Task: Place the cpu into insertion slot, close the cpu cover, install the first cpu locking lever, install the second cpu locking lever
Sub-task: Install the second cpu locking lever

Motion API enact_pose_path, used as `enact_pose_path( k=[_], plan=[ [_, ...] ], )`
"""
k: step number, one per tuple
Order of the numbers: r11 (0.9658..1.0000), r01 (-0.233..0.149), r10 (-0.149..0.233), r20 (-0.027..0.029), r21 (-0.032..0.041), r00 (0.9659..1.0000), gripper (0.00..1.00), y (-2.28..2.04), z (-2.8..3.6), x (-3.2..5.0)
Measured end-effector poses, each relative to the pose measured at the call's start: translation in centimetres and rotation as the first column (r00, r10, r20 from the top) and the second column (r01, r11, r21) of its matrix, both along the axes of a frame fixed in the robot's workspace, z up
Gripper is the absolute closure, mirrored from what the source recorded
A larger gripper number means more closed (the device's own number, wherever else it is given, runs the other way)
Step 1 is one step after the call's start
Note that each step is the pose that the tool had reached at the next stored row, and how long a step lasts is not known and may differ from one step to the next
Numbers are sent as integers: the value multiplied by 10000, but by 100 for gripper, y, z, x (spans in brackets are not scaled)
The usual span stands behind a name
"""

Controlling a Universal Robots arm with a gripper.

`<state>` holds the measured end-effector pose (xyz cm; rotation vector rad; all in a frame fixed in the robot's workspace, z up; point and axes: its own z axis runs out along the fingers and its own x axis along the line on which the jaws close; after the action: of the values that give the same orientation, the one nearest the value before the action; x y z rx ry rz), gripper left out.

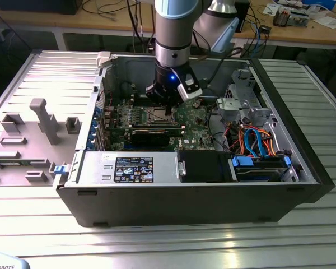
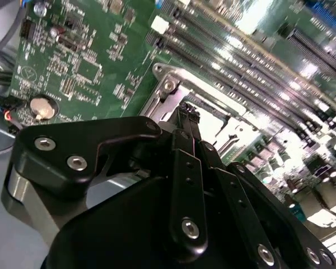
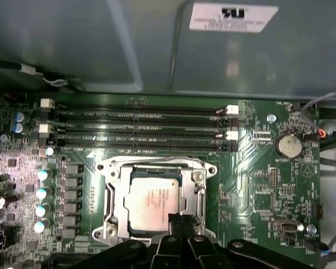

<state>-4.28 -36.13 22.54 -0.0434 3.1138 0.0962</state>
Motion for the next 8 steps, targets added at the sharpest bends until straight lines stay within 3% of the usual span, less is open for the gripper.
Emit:
enact_pose_path(
  k=[3, 6, 8],
  plan=[
    [10000, 1, -1, -1, -3, 10000, 89, -14, 30, -1],
    [10000, 1, -1, -1, -1, 10000, 89, -14, 238, 0],
    [10000, 1, -1, 0, 37, 10000, 89, -23, 257, -7]
  ],
)
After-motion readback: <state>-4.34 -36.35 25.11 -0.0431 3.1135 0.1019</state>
